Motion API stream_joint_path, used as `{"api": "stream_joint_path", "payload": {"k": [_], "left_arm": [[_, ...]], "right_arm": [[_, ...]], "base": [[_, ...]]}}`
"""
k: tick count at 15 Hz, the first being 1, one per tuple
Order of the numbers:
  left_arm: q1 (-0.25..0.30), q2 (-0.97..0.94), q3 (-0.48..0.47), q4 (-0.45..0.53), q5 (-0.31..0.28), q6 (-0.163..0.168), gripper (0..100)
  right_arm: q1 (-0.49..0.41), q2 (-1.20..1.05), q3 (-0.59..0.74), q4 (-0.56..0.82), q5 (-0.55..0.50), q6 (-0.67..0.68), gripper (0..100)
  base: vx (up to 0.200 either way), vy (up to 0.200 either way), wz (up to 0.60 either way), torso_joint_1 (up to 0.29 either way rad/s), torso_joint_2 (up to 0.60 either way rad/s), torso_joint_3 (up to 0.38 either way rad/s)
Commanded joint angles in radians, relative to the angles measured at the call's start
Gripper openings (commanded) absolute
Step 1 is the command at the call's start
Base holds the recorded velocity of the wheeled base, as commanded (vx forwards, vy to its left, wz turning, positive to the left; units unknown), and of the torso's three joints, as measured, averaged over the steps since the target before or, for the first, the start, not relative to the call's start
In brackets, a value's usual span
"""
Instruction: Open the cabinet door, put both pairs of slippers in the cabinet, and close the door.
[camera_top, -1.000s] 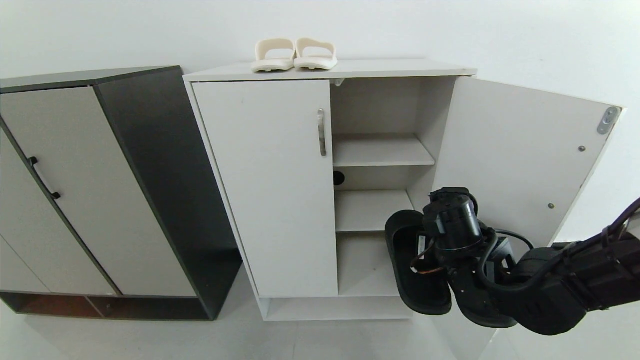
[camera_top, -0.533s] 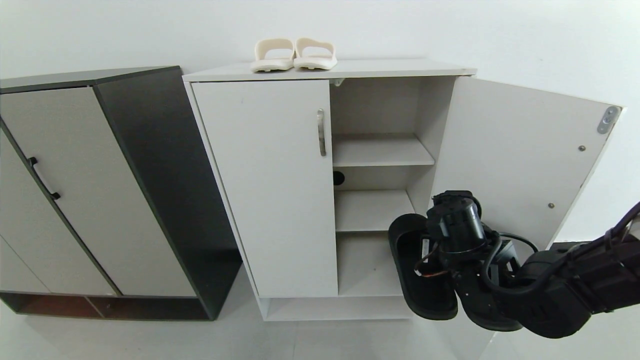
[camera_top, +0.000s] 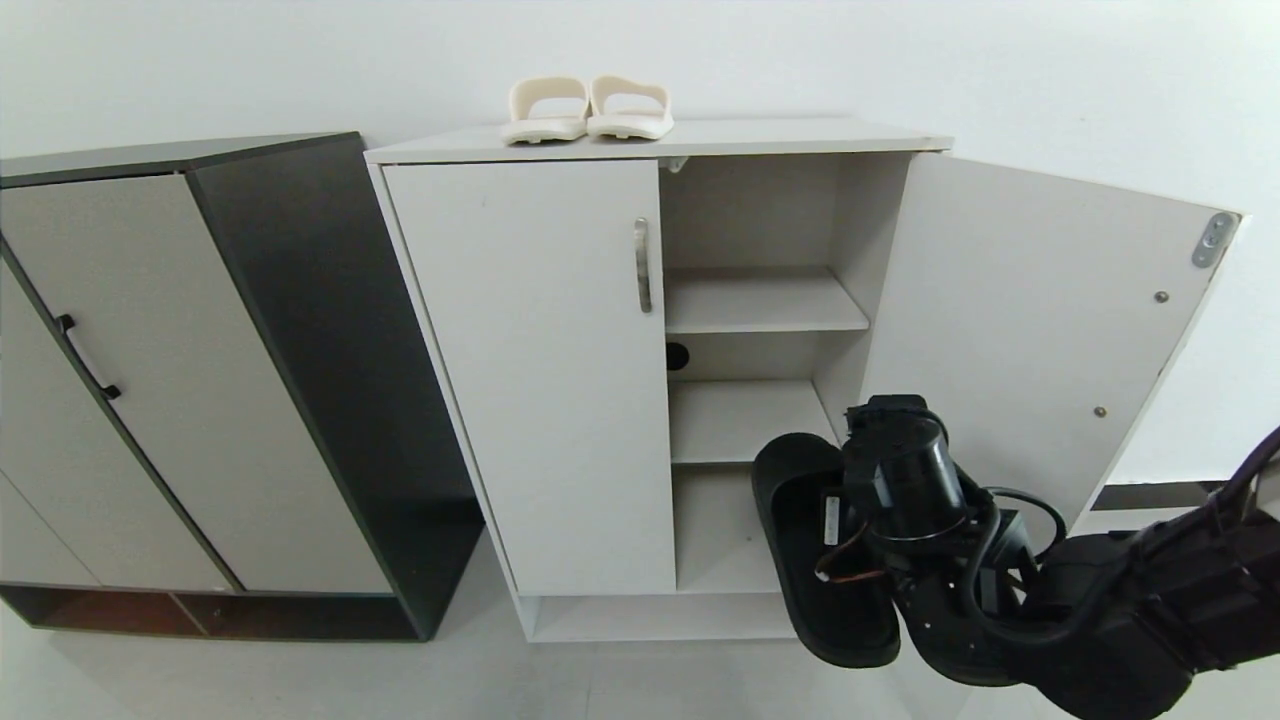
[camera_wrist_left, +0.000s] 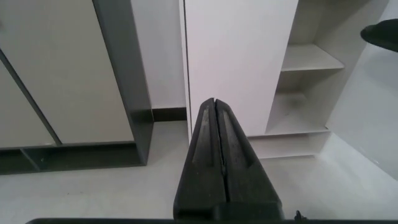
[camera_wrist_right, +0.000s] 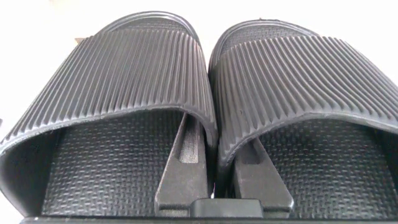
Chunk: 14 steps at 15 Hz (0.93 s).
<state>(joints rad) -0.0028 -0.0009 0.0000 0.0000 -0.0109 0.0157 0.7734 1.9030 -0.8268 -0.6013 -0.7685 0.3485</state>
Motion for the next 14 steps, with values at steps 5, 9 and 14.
{"api": "stream_joint_path", "payload": {"k": [5, 9, 14], "left_arm": [[0.0, 0.001, 0.0, 0.0, 0.0, 0.003, 0], [0.0, 0.001, 0.0, 0.0, 0.0, 0.004, 0], [0.0, 0.001, 0.0, 0.0, 0.0, 0.004, 0]], "right_arm": [[0.035, 0.102, -0.08, -0.04, 0.012, 0.006, 0], [0.038, 0.186, -0.155, -0.051, 0.014, 0.01, 0], [0.038, 0.137, -0.046, -0.178, 0.002, -0.049, 0]], "base": [[0.0, -0.12, 0.0, 0.0, 0.0, 0.0], [0.0, 0.0, 0.0, 0.0, 0.0, 0.0], [0.0, 0.0, 0.0, 0.0, 0.0, 0.0]]}}
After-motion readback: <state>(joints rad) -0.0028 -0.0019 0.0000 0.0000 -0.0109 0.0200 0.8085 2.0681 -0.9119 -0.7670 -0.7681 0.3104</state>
